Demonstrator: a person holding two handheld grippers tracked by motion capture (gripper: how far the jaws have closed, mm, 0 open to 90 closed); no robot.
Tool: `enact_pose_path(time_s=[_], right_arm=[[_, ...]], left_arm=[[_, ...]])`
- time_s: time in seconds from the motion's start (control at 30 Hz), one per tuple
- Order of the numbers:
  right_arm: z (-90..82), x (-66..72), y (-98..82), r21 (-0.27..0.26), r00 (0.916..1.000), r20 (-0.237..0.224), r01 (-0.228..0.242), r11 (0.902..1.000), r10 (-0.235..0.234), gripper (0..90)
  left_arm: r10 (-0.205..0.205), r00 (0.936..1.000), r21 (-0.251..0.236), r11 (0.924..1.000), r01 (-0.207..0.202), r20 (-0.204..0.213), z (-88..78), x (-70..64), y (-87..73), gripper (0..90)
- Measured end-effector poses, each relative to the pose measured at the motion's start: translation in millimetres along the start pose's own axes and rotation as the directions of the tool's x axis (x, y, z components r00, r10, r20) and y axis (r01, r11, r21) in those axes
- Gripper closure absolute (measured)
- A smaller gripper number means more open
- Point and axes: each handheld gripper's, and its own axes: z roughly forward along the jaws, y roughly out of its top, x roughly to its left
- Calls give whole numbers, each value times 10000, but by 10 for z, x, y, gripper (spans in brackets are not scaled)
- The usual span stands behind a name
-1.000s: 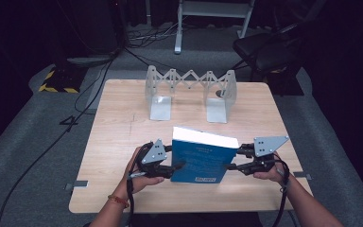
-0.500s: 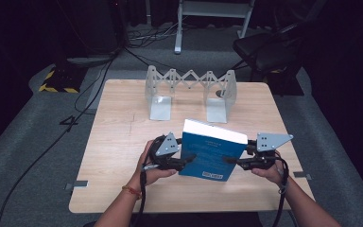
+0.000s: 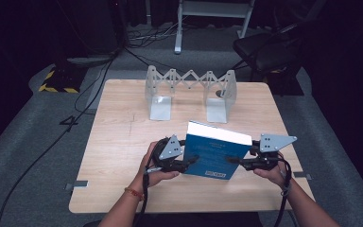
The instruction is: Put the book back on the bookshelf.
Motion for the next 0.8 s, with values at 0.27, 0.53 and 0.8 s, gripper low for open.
enact_pose_path(time_s=[0.27,0.53,0.8], right_arm=[[37,10,0,-100,9998,23,-210,9997,211,595],[25,53,16,-45,9999,-11,138,9999,-138,611],[2,29,97,325,9996,-77,275,9991,-273,597]], left_arm=[[3,10000,-13,10000,-3,-47,2,-6,-5,377],[102,9999,11,9999,-102,-105,3,-24,-2,366],[80,9999,39,10000,-80,-114,4,-29,-1,364]])
